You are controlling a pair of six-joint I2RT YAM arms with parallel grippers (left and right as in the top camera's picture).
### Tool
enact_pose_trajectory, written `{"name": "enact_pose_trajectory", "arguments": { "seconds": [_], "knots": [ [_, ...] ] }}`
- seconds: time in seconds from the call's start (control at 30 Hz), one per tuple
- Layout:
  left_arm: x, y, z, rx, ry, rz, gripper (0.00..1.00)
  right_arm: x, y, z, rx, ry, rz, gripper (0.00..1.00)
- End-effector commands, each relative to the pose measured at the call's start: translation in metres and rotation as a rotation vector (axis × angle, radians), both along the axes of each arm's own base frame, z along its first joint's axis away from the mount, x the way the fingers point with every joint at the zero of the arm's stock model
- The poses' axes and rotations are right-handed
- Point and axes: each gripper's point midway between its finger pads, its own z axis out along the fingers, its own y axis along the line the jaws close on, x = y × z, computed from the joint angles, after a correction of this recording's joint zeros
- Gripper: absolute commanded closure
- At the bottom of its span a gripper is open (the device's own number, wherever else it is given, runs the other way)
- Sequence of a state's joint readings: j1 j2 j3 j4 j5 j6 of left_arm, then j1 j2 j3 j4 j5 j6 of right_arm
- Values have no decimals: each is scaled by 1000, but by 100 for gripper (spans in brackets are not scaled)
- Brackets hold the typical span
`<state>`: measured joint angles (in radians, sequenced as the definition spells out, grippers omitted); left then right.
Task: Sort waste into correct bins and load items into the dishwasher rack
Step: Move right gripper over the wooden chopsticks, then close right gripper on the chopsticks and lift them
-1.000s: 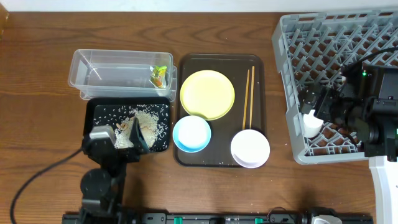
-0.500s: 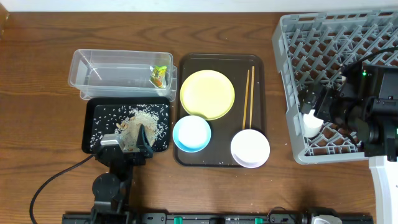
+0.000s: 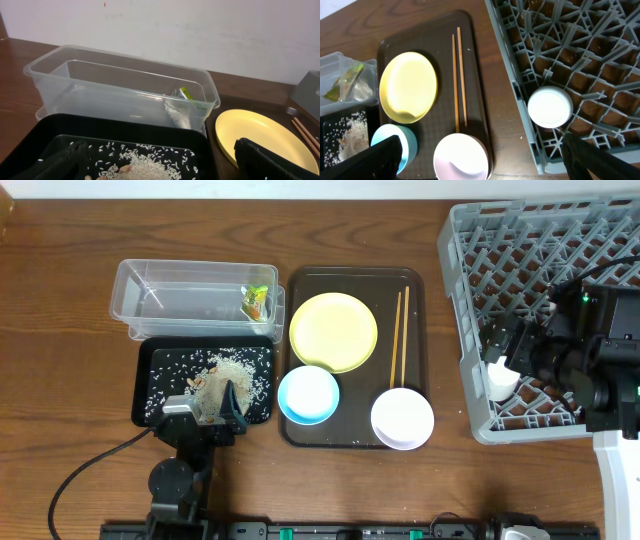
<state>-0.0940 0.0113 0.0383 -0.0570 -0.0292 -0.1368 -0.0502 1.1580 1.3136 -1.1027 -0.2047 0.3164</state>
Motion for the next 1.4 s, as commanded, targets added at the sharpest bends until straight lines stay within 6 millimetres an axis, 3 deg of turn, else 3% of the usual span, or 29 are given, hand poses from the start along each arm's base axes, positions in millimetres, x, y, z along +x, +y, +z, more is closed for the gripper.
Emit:
{"name": "enact_pose_trajectory", "arguments": {
  "seconds": [0.0, 0.13, 0.23, 0.27, 0.3, 0.37, 0.47, 0.57, 0.67, 0.8, 0.9, 1.13, 1.27, 1.37],
  "knots": [
    [0, 0, -18, 8, 39, 1, 5, 1, 0, 2, -16, -10, 16, 1],
    [0, 0, -18, 9, 39, 0, 5, 5, 2, 6, 15, -24, -6, 1],
    [0, 0, -18, 9, 39, 0, 5, 24, 5, 24, 46, -130, -16, 1],
    [0, 0, -18, 9, 39, 0, 5, 27, 10, 27, 60, -150, 14, 3],
    [0, 0, -18, 9, 39, 0, 5, 28, 21, 32, 100, -167, 67, 16],
    [0, 0, -18, 9, 39, 0, 5, 28, 48, 31, 183, -155, 166, 21],
    [0, 0, -18, 9, 39, 0, 5, 23, 79, 3, 160, -41, 252, 23],
    [0, 0, -18, 9, 39, 0, 5, 17, 106, -40, 39, 96, 317, 37],
    [0, 0, -18, 9, 39, 0, 5, 19, 118, -73, -65, 191, 293, 39],
    [0, 0, -18, 9, 39, 0, 5, 31, 131, -109, -74, 274, 222, 59],
    [0, 0, -18, 9, 39, 0, 5, 47, 136, -139, -106, 309, 206, 67],
    [0, 0, -18, 9, 39, 0, 5, 95, 135, -198, -188, 274, 129, 69],
    [0, 0, -18, 9, 39, 0, 5, 105, 140, -230, -190, 292, 132, 71],
    [0, 0, -18, 9, 39, 0, 5, 105, 139, -249, -207, 318, 129, 79]
  ]
}}
